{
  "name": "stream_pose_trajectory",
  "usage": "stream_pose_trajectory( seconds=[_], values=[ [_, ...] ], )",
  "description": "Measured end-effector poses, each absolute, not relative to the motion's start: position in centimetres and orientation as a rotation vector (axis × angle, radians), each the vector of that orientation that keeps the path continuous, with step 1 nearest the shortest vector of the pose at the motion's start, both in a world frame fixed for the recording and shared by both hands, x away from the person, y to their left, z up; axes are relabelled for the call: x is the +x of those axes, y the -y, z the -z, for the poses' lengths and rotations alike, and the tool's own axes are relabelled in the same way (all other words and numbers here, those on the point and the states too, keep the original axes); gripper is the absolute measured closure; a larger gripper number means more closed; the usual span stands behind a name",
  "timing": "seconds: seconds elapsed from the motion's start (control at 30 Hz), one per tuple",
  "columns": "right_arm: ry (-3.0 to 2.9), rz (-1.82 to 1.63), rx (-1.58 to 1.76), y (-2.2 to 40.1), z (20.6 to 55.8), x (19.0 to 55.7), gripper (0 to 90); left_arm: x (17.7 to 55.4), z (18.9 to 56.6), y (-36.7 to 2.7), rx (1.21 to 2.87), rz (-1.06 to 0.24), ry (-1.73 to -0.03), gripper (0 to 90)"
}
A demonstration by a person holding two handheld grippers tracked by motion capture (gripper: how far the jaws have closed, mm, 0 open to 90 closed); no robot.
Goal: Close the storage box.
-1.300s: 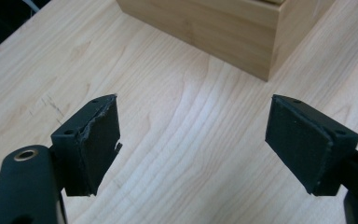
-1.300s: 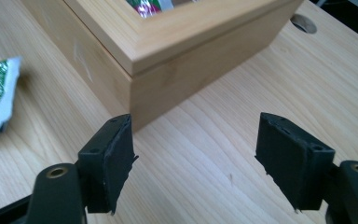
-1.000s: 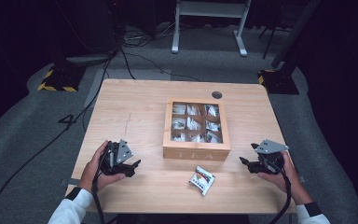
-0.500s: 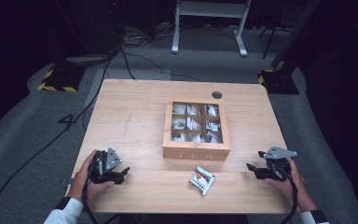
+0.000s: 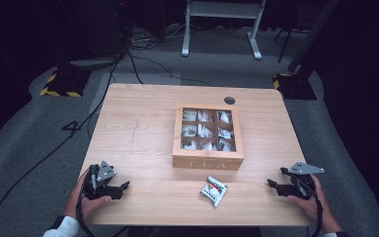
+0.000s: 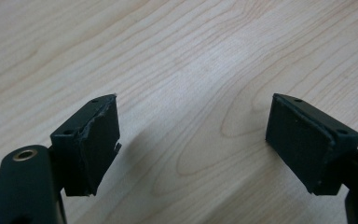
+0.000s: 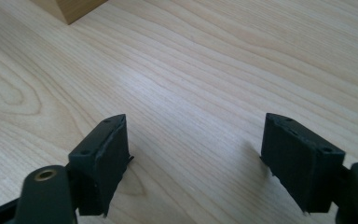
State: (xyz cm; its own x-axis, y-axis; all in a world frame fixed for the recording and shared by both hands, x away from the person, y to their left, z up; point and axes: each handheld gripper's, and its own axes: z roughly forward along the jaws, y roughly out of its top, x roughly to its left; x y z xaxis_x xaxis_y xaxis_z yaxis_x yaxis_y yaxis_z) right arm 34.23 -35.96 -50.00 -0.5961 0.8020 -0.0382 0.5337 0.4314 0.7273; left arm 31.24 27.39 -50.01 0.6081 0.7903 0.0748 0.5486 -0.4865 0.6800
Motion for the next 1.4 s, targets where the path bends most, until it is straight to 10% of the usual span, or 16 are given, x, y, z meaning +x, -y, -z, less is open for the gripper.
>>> stream_pose_trajectory(
  seconds=[1.4],
  values=[
    [-2.275, -1.007, 1.190, 36.54, 50.37, 34.01, 21.1, 31.02, 50.50, -28.45, 2.139, -0.431, -1.122, 16.9]
  ],
)
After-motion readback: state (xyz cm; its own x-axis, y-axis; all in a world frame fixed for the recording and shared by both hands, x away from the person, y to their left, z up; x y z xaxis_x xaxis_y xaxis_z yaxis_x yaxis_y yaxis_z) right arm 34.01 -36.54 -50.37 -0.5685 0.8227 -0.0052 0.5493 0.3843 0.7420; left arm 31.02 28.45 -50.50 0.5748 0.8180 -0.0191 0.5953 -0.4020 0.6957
